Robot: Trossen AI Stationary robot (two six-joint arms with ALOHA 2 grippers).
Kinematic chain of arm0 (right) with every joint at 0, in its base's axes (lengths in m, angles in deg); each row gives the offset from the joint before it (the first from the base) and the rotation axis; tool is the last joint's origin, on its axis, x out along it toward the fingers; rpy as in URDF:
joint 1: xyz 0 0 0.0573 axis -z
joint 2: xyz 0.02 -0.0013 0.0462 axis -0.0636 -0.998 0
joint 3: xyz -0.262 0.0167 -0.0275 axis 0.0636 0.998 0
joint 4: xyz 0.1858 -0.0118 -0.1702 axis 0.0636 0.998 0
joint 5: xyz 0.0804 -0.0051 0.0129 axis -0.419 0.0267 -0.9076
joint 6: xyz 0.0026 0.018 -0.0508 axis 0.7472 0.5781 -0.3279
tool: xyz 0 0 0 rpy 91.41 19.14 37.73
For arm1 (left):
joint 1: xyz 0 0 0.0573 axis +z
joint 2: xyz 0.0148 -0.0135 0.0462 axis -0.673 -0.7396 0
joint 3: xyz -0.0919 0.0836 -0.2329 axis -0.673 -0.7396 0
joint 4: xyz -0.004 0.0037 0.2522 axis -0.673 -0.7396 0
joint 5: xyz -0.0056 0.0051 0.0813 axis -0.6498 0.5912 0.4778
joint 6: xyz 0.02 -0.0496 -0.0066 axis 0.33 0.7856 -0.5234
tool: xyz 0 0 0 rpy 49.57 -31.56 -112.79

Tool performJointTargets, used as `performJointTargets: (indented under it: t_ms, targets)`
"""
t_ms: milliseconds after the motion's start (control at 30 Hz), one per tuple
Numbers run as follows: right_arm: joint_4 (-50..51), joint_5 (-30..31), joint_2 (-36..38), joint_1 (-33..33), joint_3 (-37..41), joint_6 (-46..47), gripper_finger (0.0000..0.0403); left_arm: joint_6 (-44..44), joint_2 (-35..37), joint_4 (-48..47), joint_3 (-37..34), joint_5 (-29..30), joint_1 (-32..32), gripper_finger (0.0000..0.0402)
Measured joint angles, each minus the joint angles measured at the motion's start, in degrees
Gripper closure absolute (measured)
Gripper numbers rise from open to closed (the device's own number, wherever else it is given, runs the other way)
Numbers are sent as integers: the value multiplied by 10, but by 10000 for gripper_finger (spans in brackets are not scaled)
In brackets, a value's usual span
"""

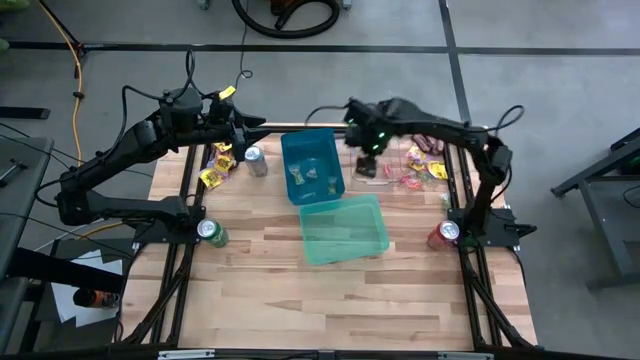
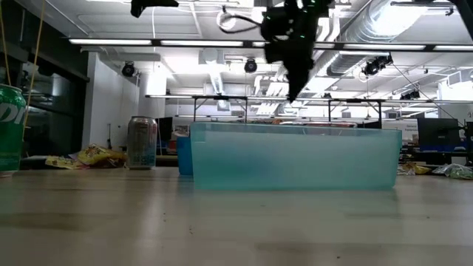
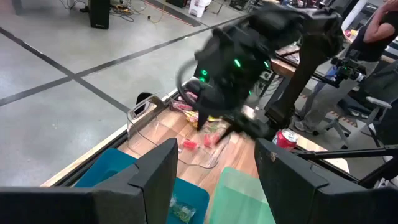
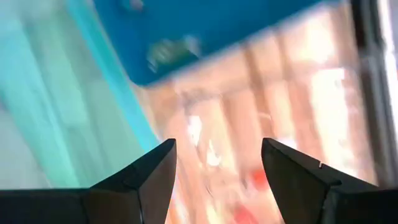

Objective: Sort candy
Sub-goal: Put the orange candy into the blue bin

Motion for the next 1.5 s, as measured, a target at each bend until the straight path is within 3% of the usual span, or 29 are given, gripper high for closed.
performJointTargets:
  t_ms: [233,500,867,1500]
  targets:
    - [4,-16,64,100,103,-48,171,-13,0,0,0,1,0,199]
    - [-34,-16,47,110,180,-167,171,-12,0,0,0,1,0,199]
    - [-76,3,-6,82,192,-244,171,-11,0,0,0,0,0,199]
    - [-92,49,-77,90,192,-260,171,-11,0,0,0,0,0,199]
